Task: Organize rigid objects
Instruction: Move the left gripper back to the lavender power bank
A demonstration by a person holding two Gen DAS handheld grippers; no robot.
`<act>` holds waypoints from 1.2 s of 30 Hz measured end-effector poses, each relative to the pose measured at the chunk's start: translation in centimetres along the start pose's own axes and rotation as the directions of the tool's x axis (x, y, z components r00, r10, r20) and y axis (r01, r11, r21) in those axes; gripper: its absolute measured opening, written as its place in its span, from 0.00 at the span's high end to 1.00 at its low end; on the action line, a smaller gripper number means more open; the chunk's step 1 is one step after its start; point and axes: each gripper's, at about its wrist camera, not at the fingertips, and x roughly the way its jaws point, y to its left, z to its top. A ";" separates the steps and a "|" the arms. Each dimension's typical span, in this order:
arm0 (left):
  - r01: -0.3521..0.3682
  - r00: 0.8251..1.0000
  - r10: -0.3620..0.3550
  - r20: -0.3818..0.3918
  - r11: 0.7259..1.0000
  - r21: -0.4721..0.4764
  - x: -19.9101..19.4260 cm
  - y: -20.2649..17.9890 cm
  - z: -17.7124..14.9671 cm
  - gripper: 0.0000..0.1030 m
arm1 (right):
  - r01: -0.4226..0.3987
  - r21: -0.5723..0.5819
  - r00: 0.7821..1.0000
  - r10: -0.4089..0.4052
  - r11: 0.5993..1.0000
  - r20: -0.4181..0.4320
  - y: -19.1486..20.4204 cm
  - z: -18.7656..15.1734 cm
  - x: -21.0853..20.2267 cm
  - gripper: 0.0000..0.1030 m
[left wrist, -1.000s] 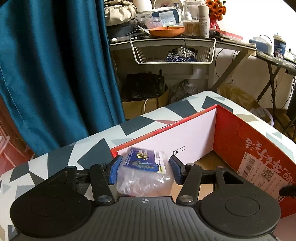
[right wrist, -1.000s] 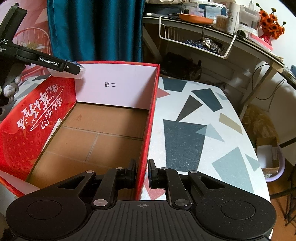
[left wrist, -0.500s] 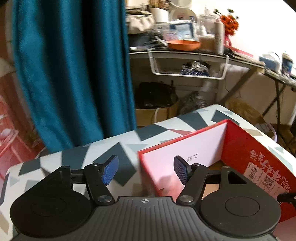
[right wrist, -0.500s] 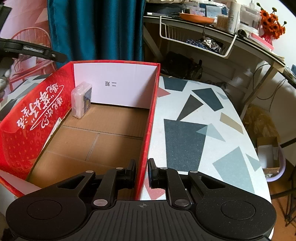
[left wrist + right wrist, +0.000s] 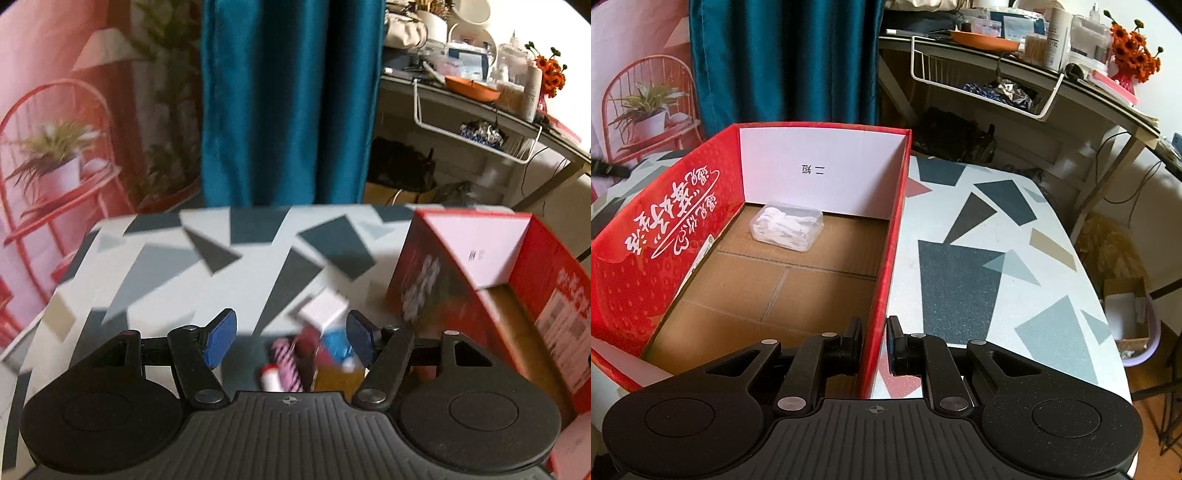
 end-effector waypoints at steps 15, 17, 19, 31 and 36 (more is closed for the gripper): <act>0.097 0.989 -0.095 -0.114 0.995 0.007 -0.3 -2.3 -6.4 0.44 | 0.009 -0.004 1.000 -0.009 1.000 -0.007 0.1 0.1 0.1 0.88; 0.098 0.987 -0.096 -0.130 0.995 0.008 -0.2 -2.8 -7.3 0.45 | 0.009 -0.005 1.000 -0.009 1.000 -0.007 0.1 0.1 0.1 0.87; 0.098 0.984 -0.100 -0.149 0.995 -0.021 0.1 -2.9 -8.0 0.49 | 0.009 -0.005 1.000 -0.009 1.000 -0.008 0.1 0.1 0.1 0.87; 0.071 0.968 -0.069 -0.240 0.997 0.001 0.1 -3.2 -10.3 0.49 | 0.007 -0.001 1.000 -0.007 1.000 -0.006 0.0 0.1 0.1 0.84; 0.011 0.971 -0.003 -0.238 0.999 0.033 -0.2 -2.9 -10.3 0.44 | 0.007 0.000 1.000 -0.007 1.000 -0.006 0.1 0.1 0.1 0.84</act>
